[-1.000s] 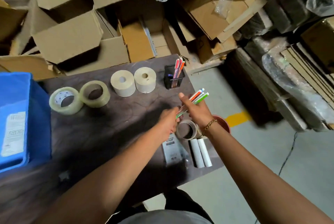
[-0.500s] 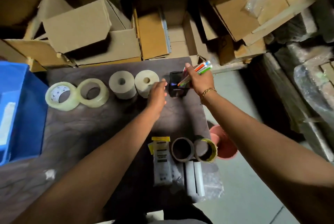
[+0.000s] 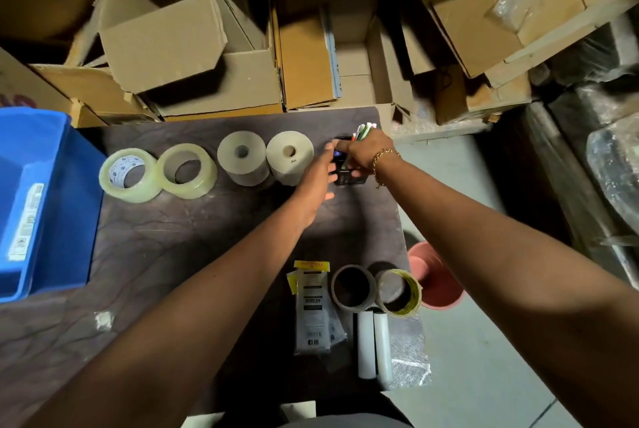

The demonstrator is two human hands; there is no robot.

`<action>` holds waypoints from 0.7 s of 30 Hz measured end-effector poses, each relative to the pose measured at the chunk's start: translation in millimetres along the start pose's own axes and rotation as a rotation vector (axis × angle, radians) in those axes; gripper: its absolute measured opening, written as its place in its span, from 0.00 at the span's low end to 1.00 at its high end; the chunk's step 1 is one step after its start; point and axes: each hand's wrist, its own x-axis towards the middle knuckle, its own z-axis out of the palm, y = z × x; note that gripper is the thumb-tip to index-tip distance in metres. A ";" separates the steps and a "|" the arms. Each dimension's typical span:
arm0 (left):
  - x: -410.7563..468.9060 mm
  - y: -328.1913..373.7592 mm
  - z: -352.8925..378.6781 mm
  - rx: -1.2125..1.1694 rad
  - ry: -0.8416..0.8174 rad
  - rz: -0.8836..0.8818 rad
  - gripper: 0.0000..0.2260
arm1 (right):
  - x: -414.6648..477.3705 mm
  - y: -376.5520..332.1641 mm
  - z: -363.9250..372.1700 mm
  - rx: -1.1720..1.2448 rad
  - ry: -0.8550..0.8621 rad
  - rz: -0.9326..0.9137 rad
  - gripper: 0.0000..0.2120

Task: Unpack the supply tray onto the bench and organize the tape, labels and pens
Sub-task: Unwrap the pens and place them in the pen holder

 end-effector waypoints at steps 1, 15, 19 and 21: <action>-1.5 -0.4 -0.4 0.005 -0.008 0.006 0.24 | -0.4 -2.0 -3.6 0.014 -0.053 0.012 0.19; -36.0 -24.4 -27.0 0.072 -0.019 0.014 0.25 | -75.6 34.2 -45.1 0.314 -0.050 -0.010 0.16; -52.6 -58.7 -49.5 0.179 -0.038 0.008 0.20 | -119.8 79.6 -36.0 0.331 0.020 -0.002 0.14; -60.9 -80.1 -61.0 0.202 -0.043 -0.001 0.12 | -145.4 109.5 -21.8 0.377 0.083 0.042 0.12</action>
